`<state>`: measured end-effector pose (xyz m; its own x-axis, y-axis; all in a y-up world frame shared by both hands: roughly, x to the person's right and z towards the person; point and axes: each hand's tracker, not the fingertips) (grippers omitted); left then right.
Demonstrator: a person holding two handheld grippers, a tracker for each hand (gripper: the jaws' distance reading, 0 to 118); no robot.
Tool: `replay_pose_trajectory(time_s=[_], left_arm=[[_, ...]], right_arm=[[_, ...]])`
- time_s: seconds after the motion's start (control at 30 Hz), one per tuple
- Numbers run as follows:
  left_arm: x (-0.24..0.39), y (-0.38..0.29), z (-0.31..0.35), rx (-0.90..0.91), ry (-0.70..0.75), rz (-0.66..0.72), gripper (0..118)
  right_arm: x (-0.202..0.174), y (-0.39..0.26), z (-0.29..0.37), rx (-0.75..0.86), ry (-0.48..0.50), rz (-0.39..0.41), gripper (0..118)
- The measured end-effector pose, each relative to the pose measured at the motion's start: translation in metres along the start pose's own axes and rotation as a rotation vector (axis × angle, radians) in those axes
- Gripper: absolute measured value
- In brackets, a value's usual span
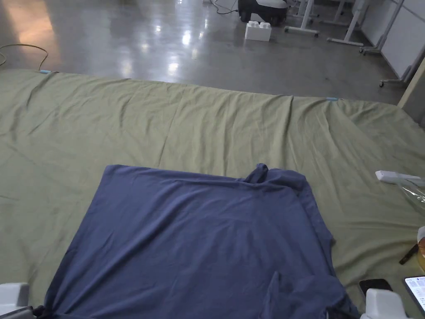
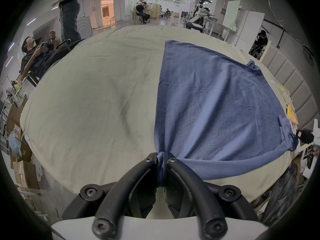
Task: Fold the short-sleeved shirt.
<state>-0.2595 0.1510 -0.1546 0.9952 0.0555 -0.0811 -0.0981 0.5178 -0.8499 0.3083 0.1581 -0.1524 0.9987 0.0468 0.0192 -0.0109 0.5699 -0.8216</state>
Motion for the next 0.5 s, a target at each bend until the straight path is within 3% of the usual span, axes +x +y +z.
replay_pose_trajectory(time_s=[0.23, 0.3, 0.33, 0.37, 0.43, 0.5], left_arm=[[0.003, -0.001, -0.004, 0.000, 0.011, -0.013, 8], [0.003, -0.001, -0.004, 0.001, 0.009, -0.012, 8], [0.002, -0.001, -0.004, 0.004, 0.007, -0.007, 8], [0.002, -0.001, -0.004, 0.006, 0.006, -0.003, 8], [0.003, -0.002, -0.003, 0.015, 0.005, 0.002, 8], [0.005, -0.002, 0.000, 0.028, 0.006, -0.005, 7]], right_arm=[[-0.013, -0.032, -0.041, -0.115, 0.011, 0.026, 71], [-0.014, -0.029, -0.036, -0.094, 0.014, 0.037, 48], [-0.014, -0.027, -0.034, -0.092, 0.033, 0.035, 22], [-0.014, -0.026, -0.032, -0.081, 0.052, 0.027, 11], [-0.016, -0.021, -0.029, -0.084, 0.063, 0.030, 11], [-0.022, -0.016, -0.023, -0.097, 0.013, 0.132, 11]])
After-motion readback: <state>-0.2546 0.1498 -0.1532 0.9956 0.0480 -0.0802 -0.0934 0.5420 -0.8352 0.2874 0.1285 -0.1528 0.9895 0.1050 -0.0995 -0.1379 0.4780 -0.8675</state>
